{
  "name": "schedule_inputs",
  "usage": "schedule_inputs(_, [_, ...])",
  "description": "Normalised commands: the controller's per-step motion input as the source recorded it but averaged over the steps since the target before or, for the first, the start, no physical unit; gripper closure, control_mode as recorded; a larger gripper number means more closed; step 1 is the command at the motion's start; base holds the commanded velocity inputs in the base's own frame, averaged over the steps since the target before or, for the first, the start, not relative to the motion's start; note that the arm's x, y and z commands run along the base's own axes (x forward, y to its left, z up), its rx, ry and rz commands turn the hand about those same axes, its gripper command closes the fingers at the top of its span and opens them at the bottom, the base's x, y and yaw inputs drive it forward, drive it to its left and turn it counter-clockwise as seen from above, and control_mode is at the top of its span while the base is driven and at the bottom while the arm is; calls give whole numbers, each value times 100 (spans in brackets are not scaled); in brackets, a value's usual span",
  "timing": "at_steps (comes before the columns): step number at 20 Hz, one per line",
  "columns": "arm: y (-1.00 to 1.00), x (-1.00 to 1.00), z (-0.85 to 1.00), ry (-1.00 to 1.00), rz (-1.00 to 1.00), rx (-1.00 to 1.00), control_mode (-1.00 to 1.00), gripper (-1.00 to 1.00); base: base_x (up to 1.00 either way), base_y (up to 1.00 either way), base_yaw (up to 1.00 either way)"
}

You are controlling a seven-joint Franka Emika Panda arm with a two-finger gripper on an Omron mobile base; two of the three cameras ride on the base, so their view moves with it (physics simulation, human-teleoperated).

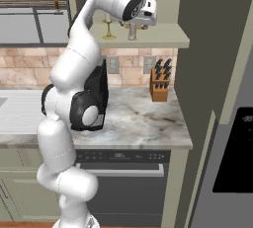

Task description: Pick the candle and candle from the dining table and place them in the open cabinet. Close the cabinet after placing the objects.

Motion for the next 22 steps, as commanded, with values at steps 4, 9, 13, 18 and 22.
schedule_inputs(4, [-1, -100, -27, -5, 0, 1, -100, -100, 0, 0, 0])
schedule_inputs(9, [0, -100, -59, -10, 0, 0, -100, -100, 0, 0, 0])
schedule_inputs(13, [0, -100, -49, -10, 0, 0, -100, -100, 0, 0, 0])
schedule_inputs(18, [0, -100, -6, -10, 0, 0, -100, -100, 0, 0, 0])
schedule_inputs(22, [0, -100, 2, -12, 0, 0, -100, -100, 0, 0, 0])
